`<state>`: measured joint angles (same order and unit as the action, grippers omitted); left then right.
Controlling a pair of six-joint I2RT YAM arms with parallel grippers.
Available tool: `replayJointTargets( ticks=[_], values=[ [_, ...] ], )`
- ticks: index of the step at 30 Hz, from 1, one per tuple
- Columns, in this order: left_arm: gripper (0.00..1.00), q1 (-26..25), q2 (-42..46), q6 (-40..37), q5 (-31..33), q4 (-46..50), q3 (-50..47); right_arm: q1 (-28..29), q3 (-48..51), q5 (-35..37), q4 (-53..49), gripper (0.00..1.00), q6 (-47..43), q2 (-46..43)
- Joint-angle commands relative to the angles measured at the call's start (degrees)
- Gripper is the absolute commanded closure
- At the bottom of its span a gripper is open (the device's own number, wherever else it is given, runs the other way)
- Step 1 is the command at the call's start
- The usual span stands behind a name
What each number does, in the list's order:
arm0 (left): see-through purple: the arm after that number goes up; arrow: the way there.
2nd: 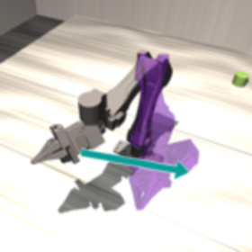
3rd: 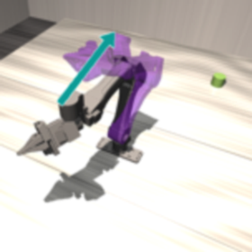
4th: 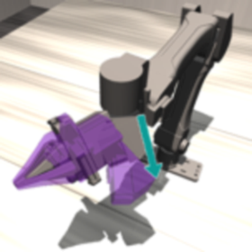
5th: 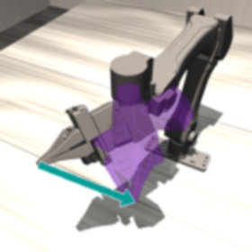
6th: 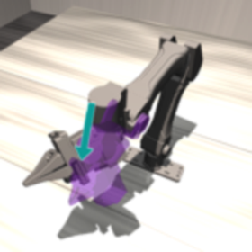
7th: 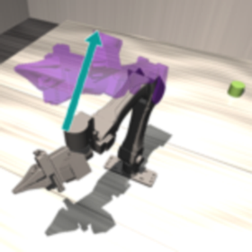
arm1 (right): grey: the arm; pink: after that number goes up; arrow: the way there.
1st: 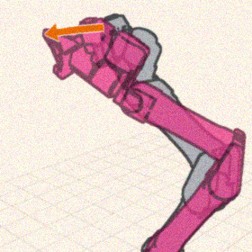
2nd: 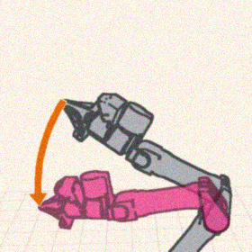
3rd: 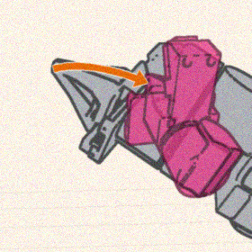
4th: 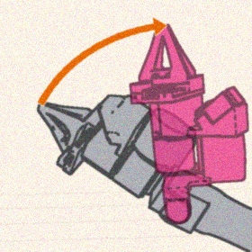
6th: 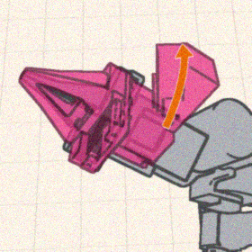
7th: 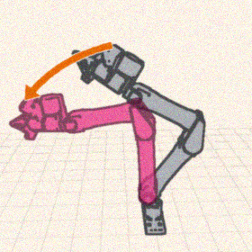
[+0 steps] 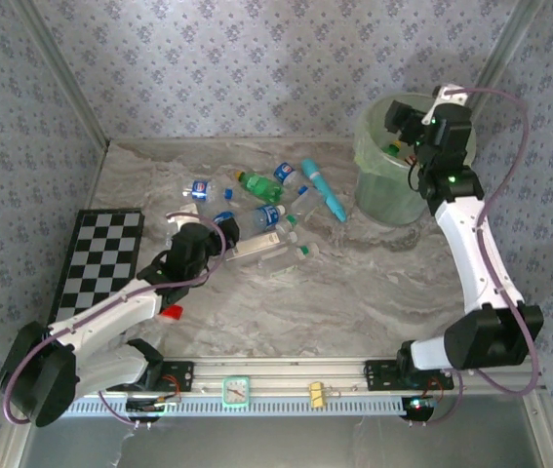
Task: Put the plastic bottles in the bin
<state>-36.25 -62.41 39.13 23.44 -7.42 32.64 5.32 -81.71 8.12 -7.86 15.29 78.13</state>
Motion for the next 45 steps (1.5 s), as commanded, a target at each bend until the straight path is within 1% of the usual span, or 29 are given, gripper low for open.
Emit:
replayJointTargets(
  ticks=[1,7,12,16,19,23,26,29,32,38,45],
  values=[
    [0.00,1.75,1.25,0.93,0.55,0.91,0.14,4.40,2.67,-1.74,-2.99,0.06,-4.65,-2.91],
    [0.00,6.05,2.62,2.17,-0.76,2.81,0.10,13.98,9.37,-3.31,-5.93,0.03,-6.77,-6.55],
    [0.00,8.81,4.42,2.51,-1.02,5.05,0.06,20.54,12.88,-4.71,-9.14,0.01,-5.98,-5.10],
    [0.00,11.33,6.09,4.64,-1.38,6.53,-0.98,24.88,12.75,-8.27,-13.21,0.00,-6.83,-0.47],
    [0.00,13.65,7.10,6.95,-1.92,7.15,-2.07,27.75,9.71,-12.25,-18.29,0.00,-9.16,5.16],
    [0.00,17.64,8.16,9.31,-4.23,8.25,-3.01,32.77,4.63,-11.42,-25.18,0.00,-13.15,13.32],
    [0.00,20.58,9.12,10.21,-6.57,8.30,-3.97,35.44,1.66,-10.82,-29.38,0.00,-15.22,18.43],
    [0.00,22.73,9.94,10.74,-8.24,8.46,-4.59,36.93,0.03,-10.65,-31.28,0.00,-16.20,21.84],
    [0.00,23.67,10.60,11.11,-8.63,8.91,-4.93,37.46,-0.91,-11.15,-32.33,0.00,-16.76,24.62],
    [0.00,23.95,10.60,10.53,-9.35,8.74,-5.09,37.57,-2.40,-10.87,-33.79,0.00,-17.49,29.71],
    [0.00,23.95,9.56,9.99,-10.88,8.26,-4.56,37.73,-2.40,-11.76,-33.71,0.00,-17.66,32.43]
  ],
)
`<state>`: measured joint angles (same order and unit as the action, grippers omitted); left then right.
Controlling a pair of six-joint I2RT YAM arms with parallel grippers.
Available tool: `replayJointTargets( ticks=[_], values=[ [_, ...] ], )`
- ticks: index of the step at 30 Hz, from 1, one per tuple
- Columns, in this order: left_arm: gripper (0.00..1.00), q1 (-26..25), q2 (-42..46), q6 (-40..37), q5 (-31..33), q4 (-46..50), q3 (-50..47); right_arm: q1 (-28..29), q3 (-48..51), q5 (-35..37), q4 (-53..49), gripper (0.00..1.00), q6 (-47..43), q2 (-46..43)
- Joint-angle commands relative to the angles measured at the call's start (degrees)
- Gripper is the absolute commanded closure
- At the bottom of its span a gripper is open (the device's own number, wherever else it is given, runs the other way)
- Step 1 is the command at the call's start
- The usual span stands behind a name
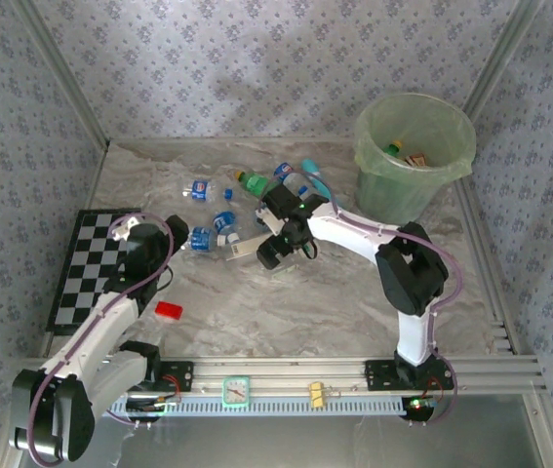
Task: Put the plastic bottles in the bin
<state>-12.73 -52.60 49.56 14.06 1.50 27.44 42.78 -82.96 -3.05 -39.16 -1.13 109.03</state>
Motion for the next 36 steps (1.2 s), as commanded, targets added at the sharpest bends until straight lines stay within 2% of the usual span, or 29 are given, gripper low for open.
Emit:
replayJointTargets(
  ticks=[1,22,25,28,32,36],
  values=[
    [0.00,0.43,-0.55,-0.27,-1.84,-0.86,0.60,0.36,-1.09,-0.88,-2.55,0.00,-1.25,1.61],
    [0.00,0.43,-1.81,1.24,-4.83,-2.11,0.43,2.30,4.71,0.02,-2.93,0.00,3.36,-7.30],
    [0.00,0.43,-1.89,1.20,-4.75,-2.26,0.35,2.34,2.49,6.33,-5.42,0.00,12.02,-7.94],
    [0.00,0.43,-2.12,1.33,-4.72,-2.37,0.33,2.30,1.65,10.39,-6.16,0.00,24.49,-9.59],
    [0.00,0.43,-2.11,1.67,-4.70,-2.81,-0.26,3.72,6.76,10.70,-0.60,0.00,39.02,-12.75],
    [0.00,0.43,-1.98,1.84,-4.81,-3.08,-0.70,6.37,8.76,13.70,1.39,0.00,46.92,-12.31]
  ],
)
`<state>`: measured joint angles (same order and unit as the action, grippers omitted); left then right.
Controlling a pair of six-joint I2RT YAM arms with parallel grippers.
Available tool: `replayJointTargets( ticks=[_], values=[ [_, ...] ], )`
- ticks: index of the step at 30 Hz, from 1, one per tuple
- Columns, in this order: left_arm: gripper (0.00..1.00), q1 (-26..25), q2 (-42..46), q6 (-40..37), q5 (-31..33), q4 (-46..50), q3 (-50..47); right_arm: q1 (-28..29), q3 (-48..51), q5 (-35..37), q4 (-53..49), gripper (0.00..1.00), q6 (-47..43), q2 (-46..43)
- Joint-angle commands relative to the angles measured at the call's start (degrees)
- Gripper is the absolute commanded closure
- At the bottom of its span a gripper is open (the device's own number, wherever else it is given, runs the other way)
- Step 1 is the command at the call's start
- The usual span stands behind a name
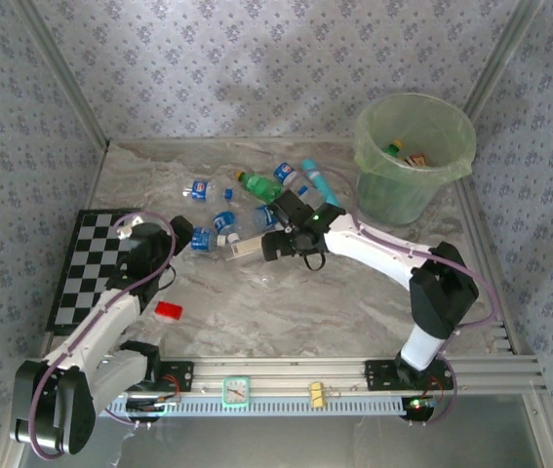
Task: Put the plastic bottles in the bin
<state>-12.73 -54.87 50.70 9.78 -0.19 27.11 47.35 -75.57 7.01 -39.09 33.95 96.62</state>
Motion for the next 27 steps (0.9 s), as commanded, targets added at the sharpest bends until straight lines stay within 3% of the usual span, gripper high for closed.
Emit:
replayJointTargets(
  ticks=[1,10,27],
  values=[
    [0.00,0.42,0.34,0.70,-0.54,-1.33,-0.44,2.10,0.86,4.11,0.52,0.00,13.25,0.82],
    [0.00,0.43,2.81,0.63,0.28,-0.70,-1.84,2.82,1.91,3.63,1.97,0.00,23.48,5.36],
    [0.00,0.21,0.18,-1.64,-2.51,-3.69,-1.63,0.93,9.90,1.04,10.60,0.02,27.65,8.51]
  ],
)
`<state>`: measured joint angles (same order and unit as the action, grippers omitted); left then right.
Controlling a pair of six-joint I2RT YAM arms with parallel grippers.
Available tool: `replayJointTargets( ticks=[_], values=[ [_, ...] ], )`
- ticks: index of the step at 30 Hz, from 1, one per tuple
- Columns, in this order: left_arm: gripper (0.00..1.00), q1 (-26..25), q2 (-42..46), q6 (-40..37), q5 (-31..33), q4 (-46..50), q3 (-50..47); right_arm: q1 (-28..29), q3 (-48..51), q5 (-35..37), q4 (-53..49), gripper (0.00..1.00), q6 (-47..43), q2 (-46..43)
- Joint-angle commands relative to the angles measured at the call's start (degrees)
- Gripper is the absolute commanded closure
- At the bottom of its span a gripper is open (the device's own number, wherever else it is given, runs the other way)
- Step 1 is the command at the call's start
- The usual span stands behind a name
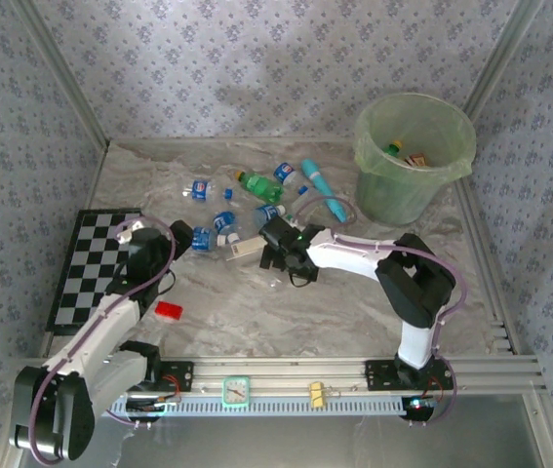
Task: Put the plastic bottles in the bin
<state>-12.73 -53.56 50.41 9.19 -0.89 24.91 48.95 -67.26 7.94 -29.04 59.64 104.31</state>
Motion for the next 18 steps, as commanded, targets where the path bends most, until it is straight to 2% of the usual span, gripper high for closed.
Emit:
replayJointTargets(
  ticks=[1,7,12,18],
  values=[
    [0.00,0.10,-1.58,-1.51,-2.23,-3.35,0.67,-0.77,1.81,0.14,0.67,0.03,1.97,0.85],
    [0.00,-2.08,-4.63,-3.03,-2.53,-3.25,2.90,-1.46,3.39,0.40,1.37,0.11,1.36,-0.10],
    [0.00,-3.94,-7.26,-4.01,-2.50,-3.58,4.69,-2.00,5.70,0.88,2.17,0.34,1.02,-2.49],
    [0.00,-6.52,-10.77,-6.35,-2.91,-4.87,6.66,-2.19,8.22,3.82,1.13,0.49,-1.51,-7.92]
  ],
)
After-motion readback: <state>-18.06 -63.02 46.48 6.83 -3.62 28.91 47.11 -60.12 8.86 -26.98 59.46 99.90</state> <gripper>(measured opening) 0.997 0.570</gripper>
